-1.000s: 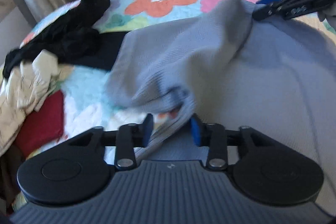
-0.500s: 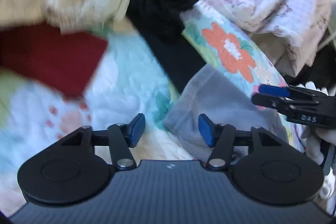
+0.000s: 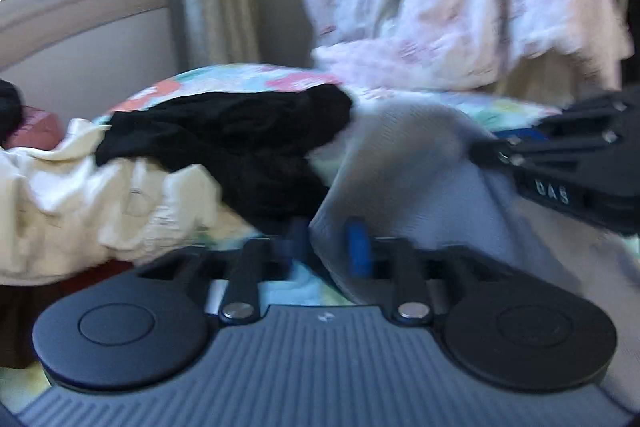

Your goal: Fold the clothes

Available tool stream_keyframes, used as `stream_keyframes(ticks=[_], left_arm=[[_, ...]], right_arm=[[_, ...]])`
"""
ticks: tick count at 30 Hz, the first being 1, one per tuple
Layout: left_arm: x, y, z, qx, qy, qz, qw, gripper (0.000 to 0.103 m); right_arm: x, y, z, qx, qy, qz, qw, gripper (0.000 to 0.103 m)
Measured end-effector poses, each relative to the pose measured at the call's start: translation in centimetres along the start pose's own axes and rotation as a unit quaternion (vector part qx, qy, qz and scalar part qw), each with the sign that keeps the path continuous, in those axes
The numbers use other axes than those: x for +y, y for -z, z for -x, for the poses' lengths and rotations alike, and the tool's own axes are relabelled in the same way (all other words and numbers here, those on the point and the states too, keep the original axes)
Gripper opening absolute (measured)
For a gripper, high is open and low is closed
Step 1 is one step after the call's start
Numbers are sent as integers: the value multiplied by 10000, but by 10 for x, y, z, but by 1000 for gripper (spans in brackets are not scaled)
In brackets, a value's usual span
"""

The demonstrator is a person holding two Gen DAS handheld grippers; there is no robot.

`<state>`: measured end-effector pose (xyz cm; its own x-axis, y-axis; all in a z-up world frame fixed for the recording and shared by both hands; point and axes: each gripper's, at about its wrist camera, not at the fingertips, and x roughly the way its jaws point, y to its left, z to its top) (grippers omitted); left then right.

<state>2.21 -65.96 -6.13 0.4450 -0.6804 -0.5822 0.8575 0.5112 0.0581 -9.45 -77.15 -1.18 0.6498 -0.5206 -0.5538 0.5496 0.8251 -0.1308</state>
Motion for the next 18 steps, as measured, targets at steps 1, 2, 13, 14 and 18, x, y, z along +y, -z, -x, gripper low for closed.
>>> stream_keyframes(ticks=[1,2,13,14,18], left_arm=[[2,-1,0,45,-78,-80,9999,64],[6,1,1,62,-86,-194,9998,64],[75,37,89,151,-4,-1178,9929,67],[77,49,103,173,-3,-1276,9917,67],[75,88,157,87,203,-1753,9843,67]], right_arm=[[-3,3,2,28,35,-233,9997,6],[-7,7,5,55,71,-465,9989,6],[18,114,168,-551,-978,-1916,9750,56],[28,124,185,-490,-924,-1709,9797,56],[53,157,226,121,-804,-1114,9904,57]])
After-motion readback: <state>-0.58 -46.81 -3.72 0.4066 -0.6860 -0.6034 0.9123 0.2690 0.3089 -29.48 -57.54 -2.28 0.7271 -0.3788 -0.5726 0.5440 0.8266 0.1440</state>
